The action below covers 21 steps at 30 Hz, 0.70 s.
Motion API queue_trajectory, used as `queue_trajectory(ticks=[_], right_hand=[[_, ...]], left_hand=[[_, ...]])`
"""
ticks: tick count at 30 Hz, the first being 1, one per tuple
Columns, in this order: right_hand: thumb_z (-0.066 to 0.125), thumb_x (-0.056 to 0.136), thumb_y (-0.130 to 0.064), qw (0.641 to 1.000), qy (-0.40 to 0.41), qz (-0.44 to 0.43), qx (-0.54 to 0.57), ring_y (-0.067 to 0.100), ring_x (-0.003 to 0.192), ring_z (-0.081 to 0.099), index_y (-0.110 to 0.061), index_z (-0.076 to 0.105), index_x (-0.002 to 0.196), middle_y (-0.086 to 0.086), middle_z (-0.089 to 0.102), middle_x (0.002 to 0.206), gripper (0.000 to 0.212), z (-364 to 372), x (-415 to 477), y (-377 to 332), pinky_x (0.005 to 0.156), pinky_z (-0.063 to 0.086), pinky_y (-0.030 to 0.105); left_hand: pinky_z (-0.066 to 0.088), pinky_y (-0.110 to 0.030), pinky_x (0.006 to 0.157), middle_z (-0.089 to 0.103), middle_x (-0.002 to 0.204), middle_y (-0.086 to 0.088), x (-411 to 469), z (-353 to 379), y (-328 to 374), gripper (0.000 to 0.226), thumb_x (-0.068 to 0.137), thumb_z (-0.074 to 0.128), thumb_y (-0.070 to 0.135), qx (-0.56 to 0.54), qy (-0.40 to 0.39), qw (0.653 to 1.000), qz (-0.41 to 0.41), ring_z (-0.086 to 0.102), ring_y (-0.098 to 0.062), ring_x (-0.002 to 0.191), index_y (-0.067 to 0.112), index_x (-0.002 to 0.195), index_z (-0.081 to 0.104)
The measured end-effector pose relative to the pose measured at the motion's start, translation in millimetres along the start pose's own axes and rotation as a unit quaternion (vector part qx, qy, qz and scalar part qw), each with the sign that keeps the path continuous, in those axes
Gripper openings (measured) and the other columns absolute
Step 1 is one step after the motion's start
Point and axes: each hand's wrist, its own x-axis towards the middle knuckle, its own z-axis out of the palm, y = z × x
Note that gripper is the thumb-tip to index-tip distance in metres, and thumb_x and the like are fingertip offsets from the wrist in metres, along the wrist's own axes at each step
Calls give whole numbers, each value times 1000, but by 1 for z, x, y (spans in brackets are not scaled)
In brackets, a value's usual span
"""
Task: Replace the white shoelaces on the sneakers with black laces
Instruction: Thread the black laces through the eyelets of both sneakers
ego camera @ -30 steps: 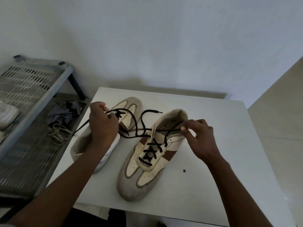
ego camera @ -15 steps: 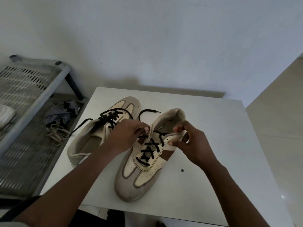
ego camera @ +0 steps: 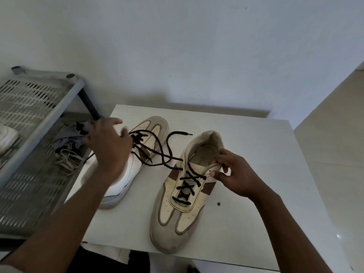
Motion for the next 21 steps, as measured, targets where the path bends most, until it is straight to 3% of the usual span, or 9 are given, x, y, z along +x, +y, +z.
queue_trajectory(ticks=[1,3,5,7,11,13,17,19,21], right_hand=[[71,82,-31,1000,4,-5,5,6,72,46,-20,67,90,-15,52,82,14,1,-1,0,62,38,22],[65,82,-44,1000,10,-3,17,1,75,47,-24,68,91,-15,53,85,22,2,-2,-3,62,37,20],[67,84,-47,1000,16,12,20,-3,77,47,-28,69,93,-17,53,87,21,5,-2,-4,64,35,19],[67,84,-46,999,26,23,9,-3,78,47,-31,69,92,-19,51,86,18,8,-1,-4,64,33,19],[66,84,-48,999,21,35,0,-1,79,47,-35,65,85,-19,49,84,12,10,1,-6,65,33,20],[66,85,-45,999,8,42,-6,-2,79,45,-36,64,82,-20,47,83,10,9,1,-6,65,33,20],[67,86,-42,999,-1,40,-3,-2,79,45,-36,59,76,-18,46,83,14,8,2,-9,63,31,18],[68,85,-42,999,-2,40,-7,-2,80,45,-33,63,81,-17,47,83,11,8,2,-9,63,31,18],[68,85,-44,999,3,38,-10,-2,79,45,-35,62,81,-18,46,82,12,9,1,-9,63,30,17]], left_hand=[[33,-41,94,63,113,-7,-8,4,5,25,81,64,17,11,-9,993,114,52,-31,112,15,106,62],[39,-44,97,63,115,-4,-25,9,18,34,80,66,15,-57,-132,947,287,54,-22,110,15,114,60],[42,-43,100,67,109,3,-43,14,26,30,84,68,16,-75,-291,889,346,56,-8,101,19,113,63],[45,-36,94,70,94,7,-51,20,25,20,86,68,20,-59,-342,866,360,60,-5,85,20,107,66],[47,-18,65,70,72,9,-38,17,26,8,87,67,16,-82,-309,860,398,55,7,61,18,92,73],[48,-19,65,69,68,14,-29,14,22,7,83,69,16,-109,-261,888,362,53,13,59,21,86,74],[47,-45,78,54,57,29,-27,11,18,8,77,70,23,-102,-165,938,288,50,8,62,31,77,72],[36,-40,84,49,62,28,-28,13,18,6,74,70,27,-80,-145,942,291,55,-5,72,28,78,75],[25,-35,85,58,74,21,-30,14,18,10,73,70,32,-42,-127,937,321,58,-17,85,29,81,75]])
